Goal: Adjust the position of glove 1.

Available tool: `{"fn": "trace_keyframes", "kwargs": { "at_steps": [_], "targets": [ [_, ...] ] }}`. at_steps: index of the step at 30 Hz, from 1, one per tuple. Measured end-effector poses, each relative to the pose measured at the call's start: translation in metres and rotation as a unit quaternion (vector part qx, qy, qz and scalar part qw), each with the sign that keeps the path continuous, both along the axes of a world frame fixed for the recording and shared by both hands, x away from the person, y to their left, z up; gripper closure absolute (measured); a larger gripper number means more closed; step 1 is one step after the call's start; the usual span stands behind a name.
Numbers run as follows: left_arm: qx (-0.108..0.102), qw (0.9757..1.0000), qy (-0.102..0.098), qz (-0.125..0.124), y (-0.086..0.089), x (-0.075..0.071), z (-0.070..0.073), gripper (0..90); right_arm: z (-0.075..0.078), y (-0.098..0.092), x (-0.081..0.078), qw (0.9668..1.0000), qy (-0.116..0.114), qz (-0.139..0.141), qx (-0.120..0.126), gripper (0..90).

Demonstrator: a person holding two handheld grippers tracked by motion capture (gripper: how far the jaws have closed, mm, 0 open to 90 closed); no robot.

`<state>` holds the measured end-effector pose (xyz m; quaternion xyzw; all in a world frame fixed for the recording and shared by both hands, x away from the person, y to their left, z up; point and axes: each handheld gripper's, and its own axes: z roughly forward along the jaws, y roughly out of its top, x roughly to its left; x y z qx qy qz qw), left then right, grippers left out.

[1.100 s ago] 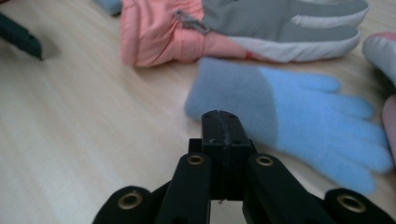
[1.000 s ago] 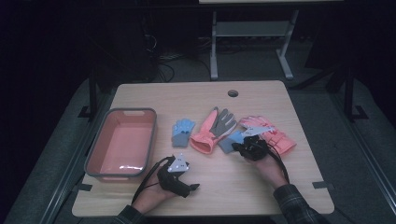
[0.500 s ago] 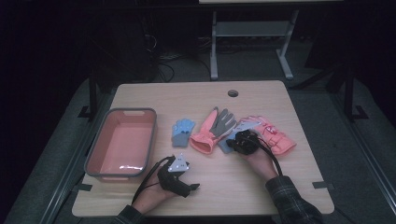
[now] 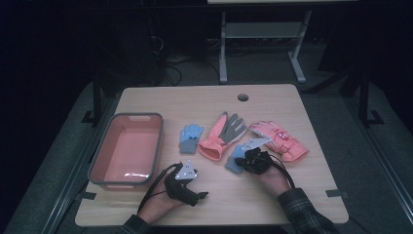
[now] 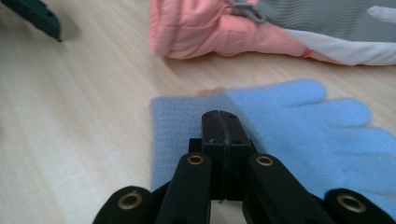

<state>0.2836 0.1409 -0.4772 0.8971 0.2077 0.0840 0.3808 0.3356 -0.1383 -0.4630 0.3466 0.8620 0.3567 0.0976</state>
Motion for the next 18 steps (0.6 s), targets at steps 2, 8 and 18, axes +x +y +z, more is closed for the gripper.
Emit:
{"fn": "trace_keyframes", "kwargs": {
  "at_steps": [2,8,18],
  "targets": [
    [0.001,1.0,0.001,0.0,0.0,0.0,0.0,12.4,0.0,0.002,-0.003,1.0,0.002,0.003,0.005,89.9],
    [0.002,1.0,-0.001,-0.001,0.0,0.0,0.0,12.3,0.0,0.01,-0.018,0.9996,0.011,0.022,0.011,89.9],
    [-0.001,1.0,-0.002,0.0,0.0,0.0,0.0,12.3,0.005,0.027,-0.042,0.9979,0.001,0.061,0.02,89.9]
  ]
}}
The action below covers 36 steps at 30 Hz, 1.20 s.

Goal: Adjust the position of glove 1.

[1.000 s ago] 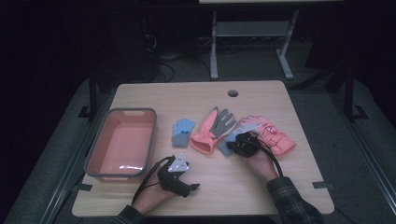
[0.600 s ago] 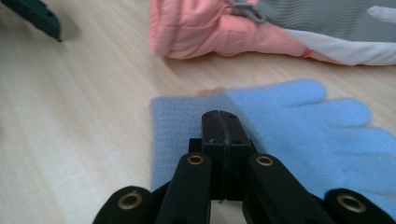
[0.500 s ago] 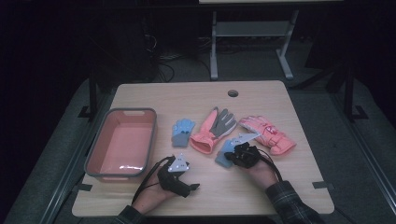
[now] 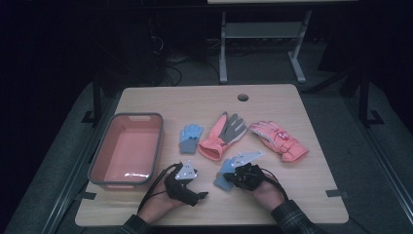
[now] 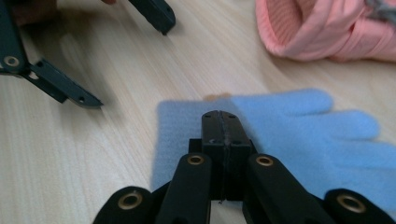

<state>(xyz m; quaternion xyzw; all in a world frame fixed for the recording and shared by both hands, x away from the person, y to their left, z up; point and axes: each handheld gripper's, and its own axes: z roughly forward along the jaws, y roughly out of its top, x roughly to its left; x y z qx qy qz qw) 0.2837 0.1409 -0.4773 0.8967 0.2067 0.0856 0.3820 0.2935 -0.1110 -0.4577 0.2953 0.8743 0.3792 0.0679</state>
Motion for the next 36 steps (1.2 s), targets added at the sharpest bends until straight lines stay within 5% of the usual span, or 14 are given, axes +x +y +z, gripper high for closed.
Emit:
{"fn": "trace_keyframes", "kwargs": {
  "at_steps": [5,9,14,36],
  "targets": [
    [0.002,1.0,0.002,0.0,0.0,0.0,0.0,12.3,0.006,-0.022,0.011,0.9992,-0.019,-0.034,-0.004,89.8],
    [0.002,1.0,0.0,0.0,0.0,0.0,0.0,12.3,0.003,-0.038,0.021,0.998,-0.014,-0.061,-0.003,89.8],
    [0.001,1.0,0.002,0.001,0.0,0.0,0.0,12.3,-0.005,-0.038,0.026,0.998,-0.008,-0.059,-0.02,89.8],
    [0.0,1.0,0.001,0.002,0.0,0.0,0.0,12.3,-0.006,-0.065,-0.017,0.9989,0.0,-0.021,-0.042,89.9]
  ]
}}
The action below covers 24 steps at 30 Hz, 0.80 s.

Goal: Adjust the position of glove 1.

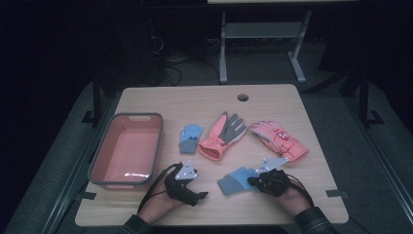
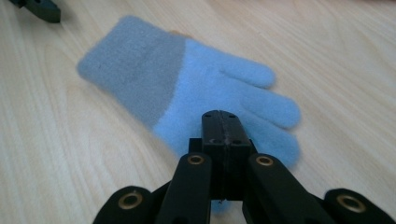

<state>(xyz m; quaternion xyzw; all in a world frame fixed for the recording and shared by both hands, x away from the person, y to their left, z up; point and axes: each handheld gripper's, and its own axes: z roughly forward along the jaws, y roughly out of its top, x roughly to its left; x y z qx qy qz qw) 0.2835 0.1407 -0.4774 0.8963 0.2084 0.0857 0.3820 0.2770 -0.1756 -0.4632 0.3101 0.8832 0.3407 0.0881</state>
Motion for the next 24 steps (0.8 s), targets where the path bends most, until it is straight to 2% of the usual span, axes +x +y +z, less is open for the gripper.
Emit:
{"fn": "trace_keyframes", "kwargs": {
  "at_steps": [2,4,7,8,9,10,12,13,14,15,16,24],
  "targets": [
    [0.0,1.0,0.0,-0.001,0.0,0.0,0.0,12.3,0.001,0.0,0.001,1.0,0.002,-0.002,0.002,89.6],
    [0.0,1.0,0.0,-0.001,0.0,0.0,0.0,12.3,0.005,-0.005,0.001,0.9999,-0.002,-0.007,0.014,84.8],
    [-0.001,1.0,0.0,0.0,0.0,0.0,0.0,12.3,0.009,-0.014,0.004,0.9991,-0.009,-0.03,0.028,73.9],
    [-0.001,1.0,0.0,0.0,0.0,0.0,0.0,12.3,0.009,-0.014,0.004,0.9991,-0.009,-0.03,0.028,73.9],
    [0.0,1.0,0.0,0.0,0.0,0.0,0.0,12.3,0.008,-0.022,0.006,0.998,-0.017,-0.05,0.034,64.5],
    [-0.001,1.0,0.0,0.0,0.0,0.0,0.0,12.3,0.008,-0.022,0.006,0.998,-0.017,-0.05,0.034,64.5],
    [0.0,1.0,0.0,0.001,0.0,0.0,0.0,12.3,0.006,-0.03,0.009,0.9969,-0.018,-0.065,0.039,57.3],
    [0.0,1.0,0.0,0.001,0.0,0.0,0.0,12.3,0.003,-0.038,0.01,0.9961,-0.021,-0.074,0.043,48.5],
    [0.0,1.0,0.0,0.001,0.0,0.0,0.0,12.3,0.003,-0.038,0.01,0.9961,-0.021,-0.074,0.043,48.5],
    [0.0,1.0,0.0,0.002,-0.001,0.0,0.0,12.3,0.001,-0.045,0.009,0.9954,-0.029,-0.08,0.044,41.6],
    [0.001,1.0,-0.003,0.001,-0.001,0.001,0.0,12.3,-0.001,-0.048,0.009,0.9953,-0.027,-0.08,0.047,39.0],
    [0.0,1.0,-0.001,0.002,-0.001,0.0,0.0,12.4,-0.011,-0.057,0.007,0.9958,-0.03,-0.08,0.034,25.0]
  ]
}}
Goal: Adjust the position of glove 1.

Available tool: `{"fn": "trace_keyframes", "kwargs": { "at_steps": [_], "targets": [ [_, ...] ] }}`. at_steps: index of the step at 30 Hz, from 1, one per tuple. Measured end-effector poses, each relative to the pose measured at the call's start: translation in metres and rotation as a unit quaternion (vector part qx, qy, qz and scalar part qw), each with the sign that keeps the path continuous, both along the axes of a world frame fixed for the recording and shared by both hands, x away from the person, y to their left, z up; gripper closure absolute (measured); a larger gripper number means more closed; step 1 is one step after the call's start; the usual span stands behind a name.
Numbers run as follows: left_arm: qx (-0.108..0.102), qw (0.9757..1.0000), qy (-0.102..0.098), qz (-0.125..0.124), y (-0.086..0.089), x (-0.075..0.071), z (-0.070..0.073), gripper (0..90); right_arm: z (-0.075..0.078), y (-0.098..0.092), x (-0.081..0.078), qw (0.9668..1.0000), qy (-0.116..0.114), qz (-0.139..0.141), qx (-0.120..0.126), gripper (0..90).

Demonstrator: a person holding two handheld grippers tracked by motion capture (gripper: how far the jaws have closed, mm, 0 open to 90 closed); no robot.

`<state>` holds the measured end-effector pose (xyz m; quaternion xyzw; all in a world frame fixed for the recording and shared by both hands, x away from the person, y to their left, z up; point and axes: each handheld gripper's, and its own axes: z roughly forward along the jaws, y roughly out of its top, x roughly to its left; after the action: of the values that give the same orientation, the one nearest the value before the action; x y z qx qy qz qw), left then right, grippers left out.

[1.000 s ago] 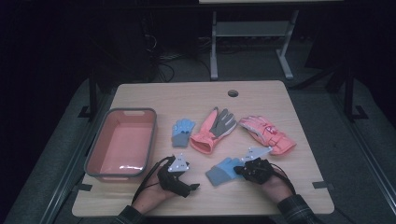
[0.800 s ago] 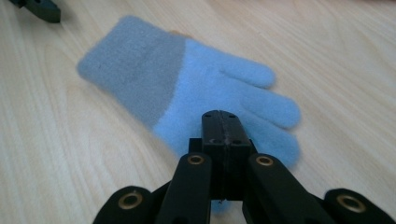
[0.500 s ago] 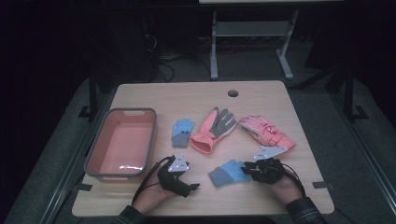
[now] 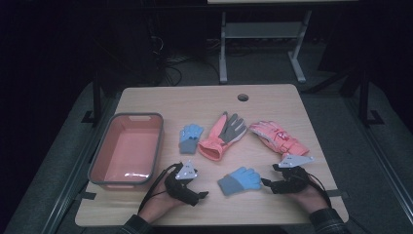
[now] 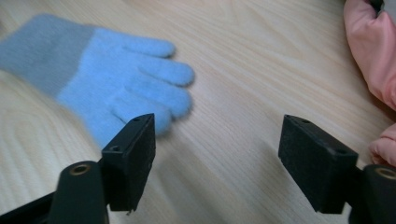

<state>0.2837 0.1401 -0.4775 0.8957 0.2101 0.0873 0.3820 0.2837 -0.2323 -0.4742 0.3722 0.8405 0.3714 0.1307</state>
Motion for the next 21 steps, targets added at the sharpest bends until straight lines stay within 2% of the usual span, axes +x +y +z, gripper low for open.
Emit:
{"fn": "trace_keyframes", "kwargs": {
  "at_steps": [5,7,10,14,15,16,17,19,20,21],
  "targets": [
    [0.0,1.0,0.001,0.005,-0.002,-0.001,0.0,12.4,-0.005,0.002,-0.001,0.9999,-0.006,0.001,-0.011,20.5],
    [0.006,0.9999,0.007,0.004,-0.005,-0.001,0.002,13.4,-0.007,0.002,-0.001,0.9999,-0.009,-0.001,-0.005,14.4],
    [0.005,0.9998,0.014,0.009,-0.007,-0.001,0.004,16.9,-0.007,0.002,-0.001,0.9999,-0.007,-0.002,-0.007,13.5],
    [-0.006,0.9996,0.014,0.025,-0.007,0.002,0.014,37.5,-0.007,0.002,0.0,0.9999,-0.007,-0.003,-0.008,12.9],
    [-0.007,0.9994,0.012,0.032,-0.007,0.003,0.018,37.5,-0.007,0.002,0.0,0.9999,-0.007,-0.003,-0.008,12.9],
    [-0.01,0.9991,0.008,0.04,-0.008,0.004,0.021,47.1,-0.007,0.002,0.0,0.9999,-0.007,-0.003,-0.008,12.9],
    [-0.012,0.9985,0.008,0.053,-0.009,0.006,0.025,47.1,-0.007,0.002,0.0,0.9999,-0.007,-0.003,-0.008,12.9],
    [-0.01,0.997,0.009,0.076,-0.01,0.011,0.03,55.8,-0.007,0.002,0.0,0.9999,-0.007,-0.002,-0.008,12.8],
    [-0.01,0.9963,0.011,0.085,-0.011,0.013,0.032,68.1,-0.007,0.002,0.0,0.9999,-0.007,-0.002,-0.008,12.8],
    [-0.012,0.9948,0.014,0.101,-0.012,0.021,0.038,74.9,-0.007,0.002,0.0,0.9999,-0.007,-0.002,-0.008,12.8]
  ]
}}
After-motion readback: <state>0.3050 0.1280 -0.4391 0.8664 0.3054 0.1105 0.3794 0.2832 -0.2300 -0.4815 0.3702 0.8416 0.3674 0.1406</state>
